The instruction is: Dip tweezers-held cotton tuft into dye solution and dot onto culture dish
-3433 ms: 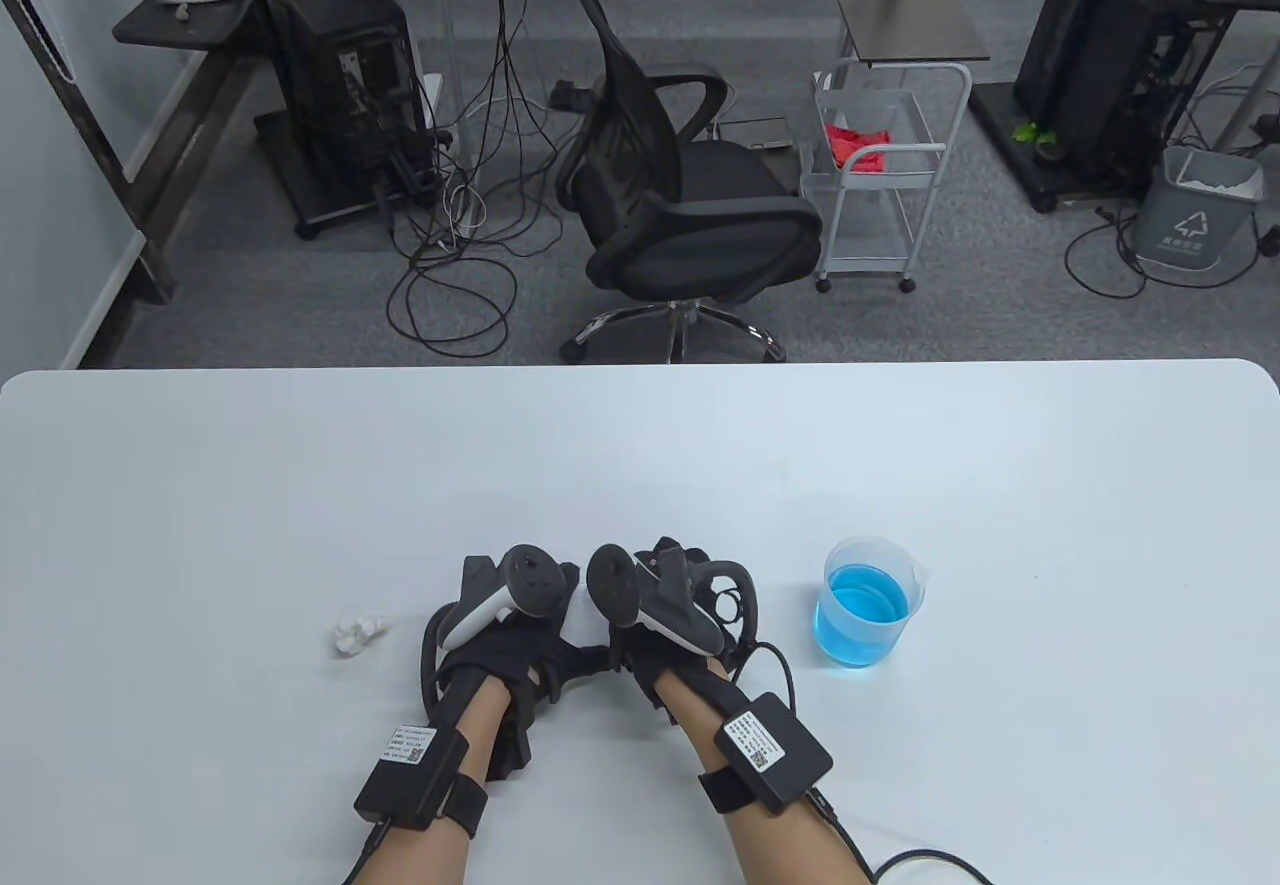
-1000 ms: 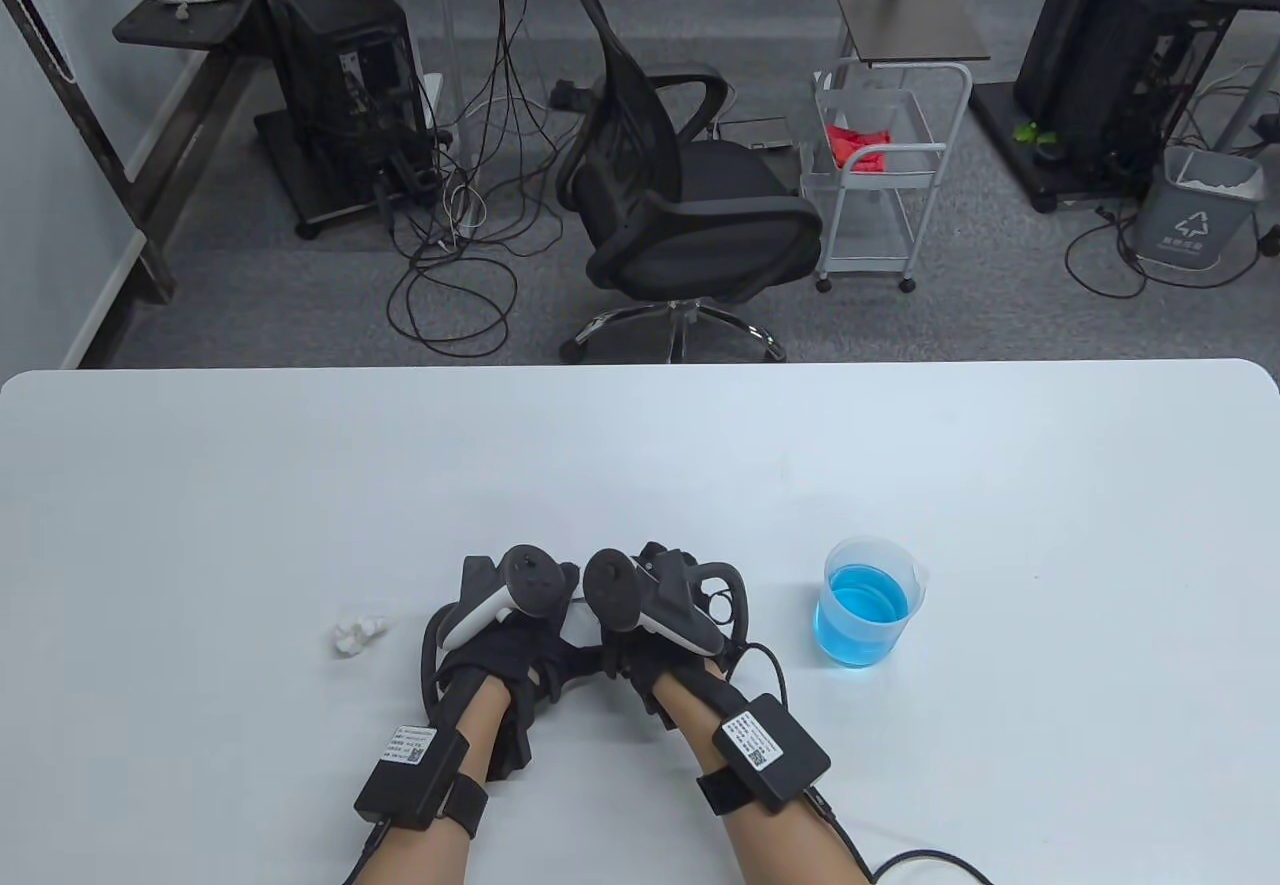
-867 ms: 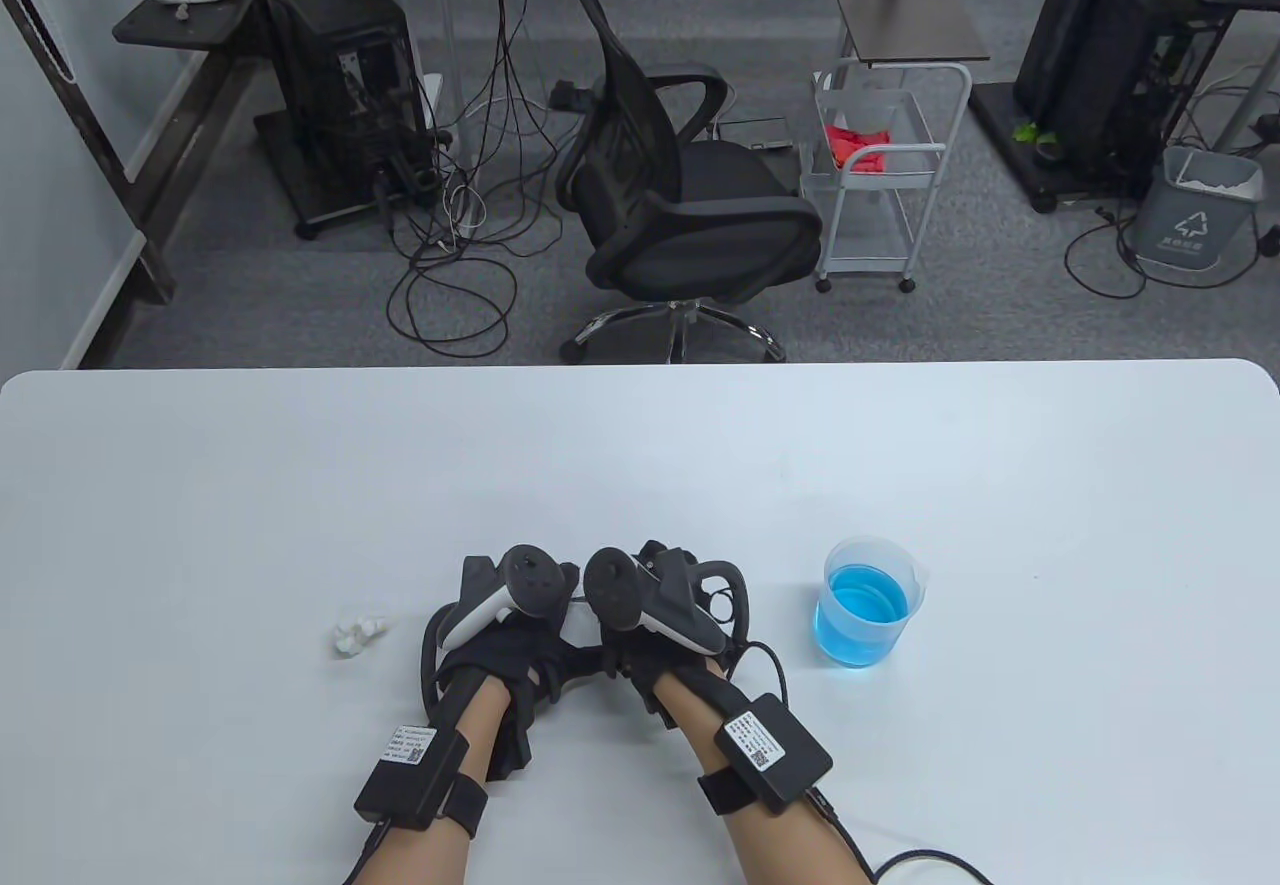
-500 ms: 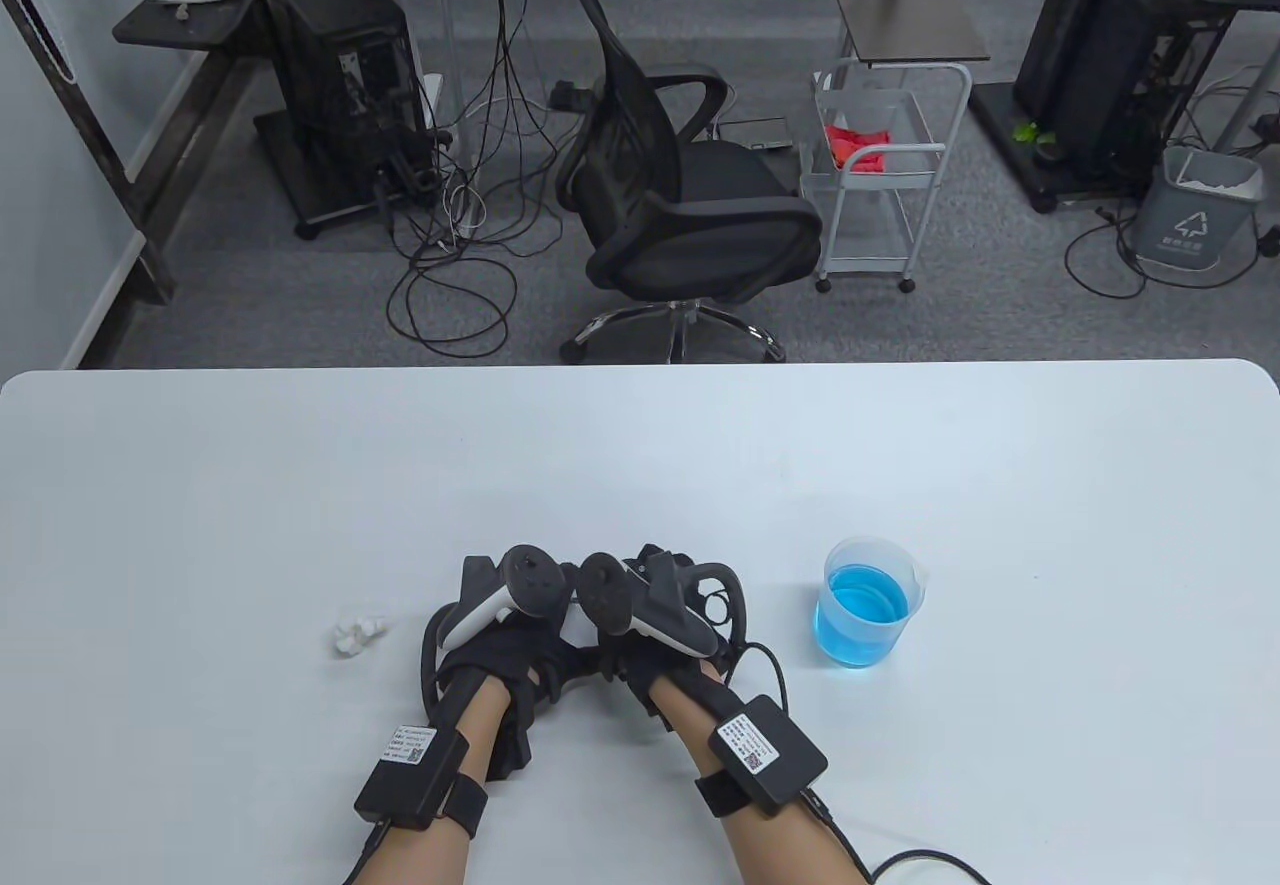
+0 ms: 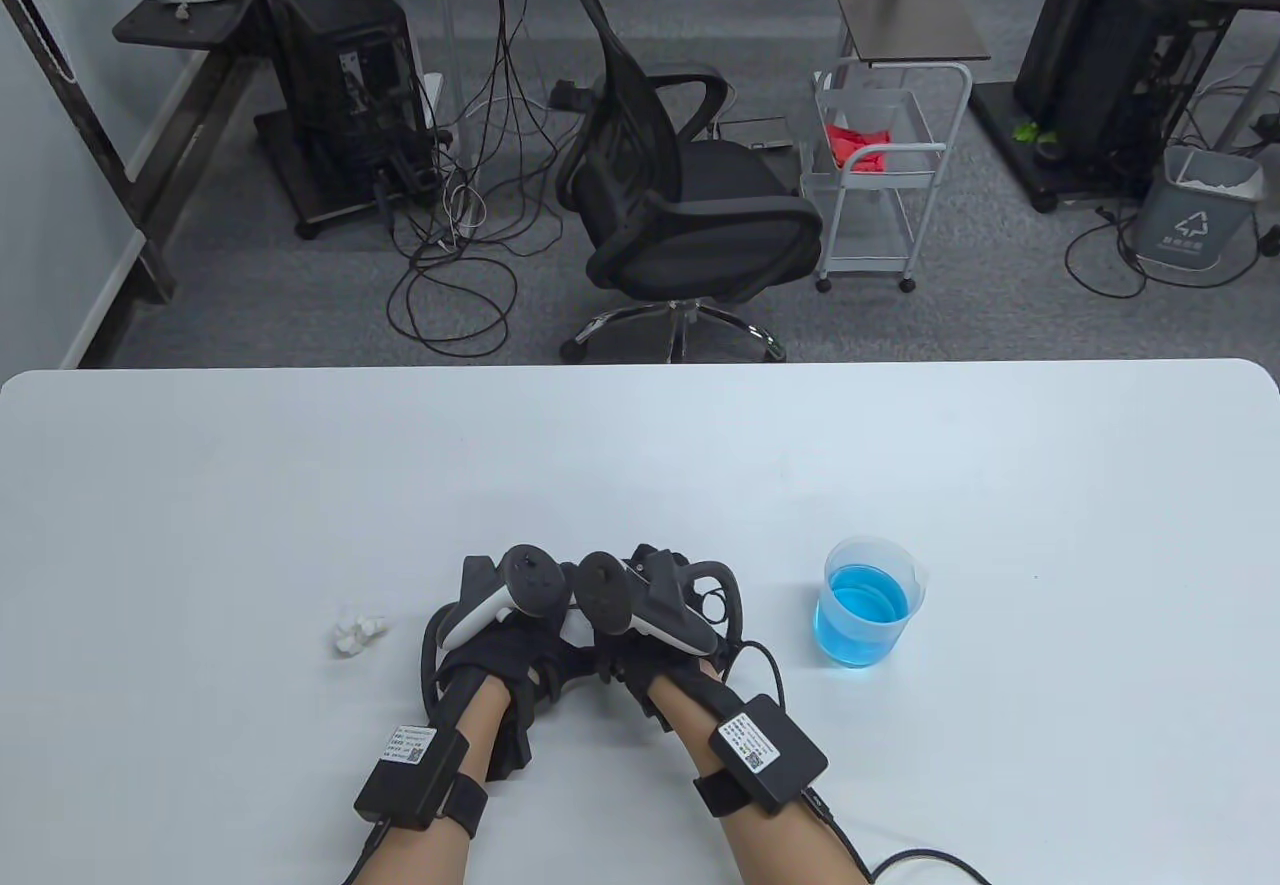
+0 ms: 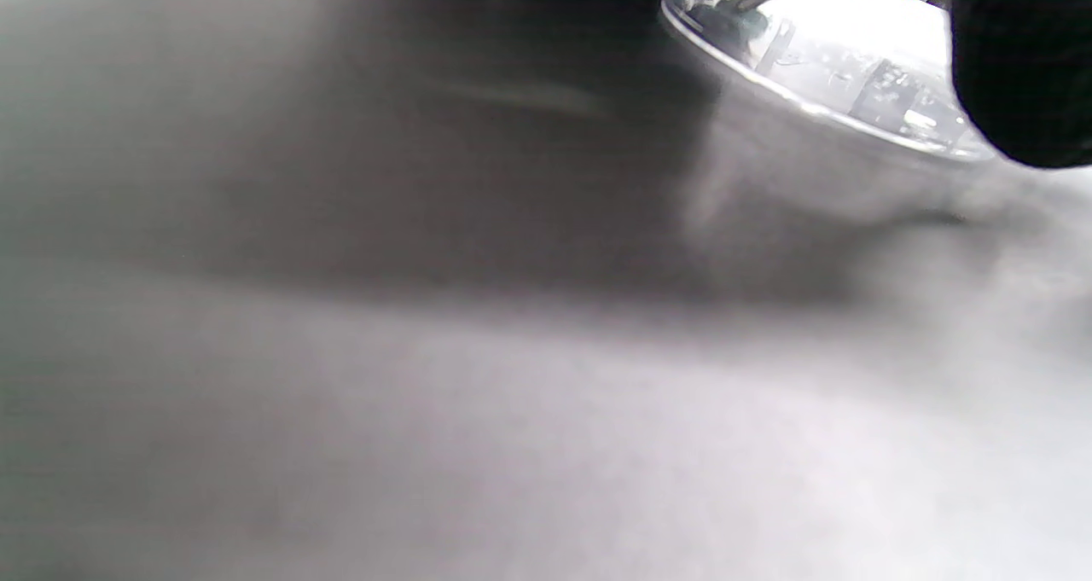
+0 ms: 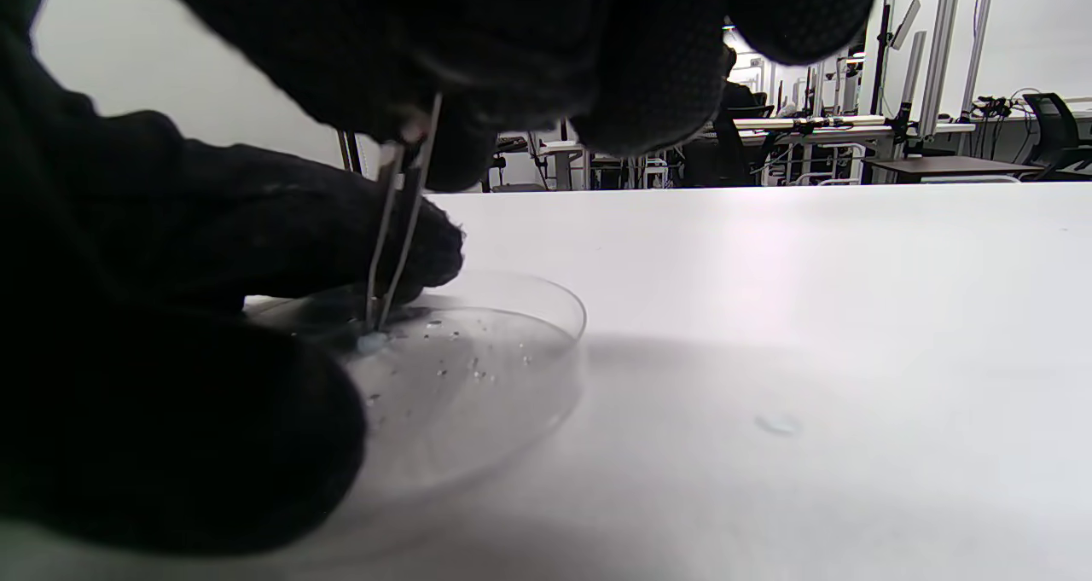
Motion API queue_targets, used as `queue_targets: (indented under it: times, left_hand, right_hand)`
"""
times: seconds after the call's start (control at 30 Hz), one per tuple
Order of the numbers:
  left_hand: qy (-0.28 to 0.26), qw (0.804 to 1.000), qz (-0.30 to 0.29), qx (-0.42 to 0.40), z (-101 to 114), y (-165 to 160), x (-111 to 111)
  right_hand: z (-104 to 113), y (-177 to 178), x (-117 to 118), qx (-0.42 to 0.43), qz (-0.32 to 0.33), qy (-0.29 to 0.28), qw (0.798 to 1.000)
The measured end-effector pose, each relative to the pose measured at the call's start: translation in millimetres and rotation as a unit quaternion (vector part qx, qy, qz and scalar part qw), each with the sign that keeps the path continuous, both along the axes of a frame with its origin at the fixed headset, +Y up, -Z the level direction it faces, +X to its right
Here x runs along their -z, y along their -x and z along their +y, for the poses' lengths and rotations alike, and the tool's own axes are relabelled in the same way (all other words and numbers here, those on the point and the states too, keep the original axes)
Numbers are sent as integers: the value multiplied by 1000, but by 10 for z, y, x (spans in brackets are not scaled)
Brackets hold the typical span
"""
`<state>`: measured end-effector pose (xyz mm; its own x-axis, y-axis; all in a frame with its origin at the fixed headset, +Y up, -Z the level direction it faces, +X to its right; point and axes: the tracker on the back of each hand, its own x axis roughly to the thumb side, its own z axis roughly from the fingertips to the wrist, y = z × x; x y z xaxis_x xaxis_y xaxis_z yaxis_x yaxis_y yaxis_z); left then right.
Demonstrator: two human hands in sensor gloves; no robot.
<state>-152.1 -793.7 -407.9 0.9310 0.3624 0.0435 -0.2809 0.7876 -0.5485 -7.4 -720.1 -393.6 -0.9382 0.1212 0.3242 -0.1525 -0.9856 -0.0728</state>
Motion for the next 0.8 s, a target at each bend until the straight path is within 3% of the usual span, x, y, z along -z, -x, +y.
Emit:
queue_targets:
  times: [0.8]
  left_hand:
    - [0, 1000, 1, -1, 0, 0, -3]
  right_hand:
    - [8, 17, -20, -2, 19, 9, 1000]
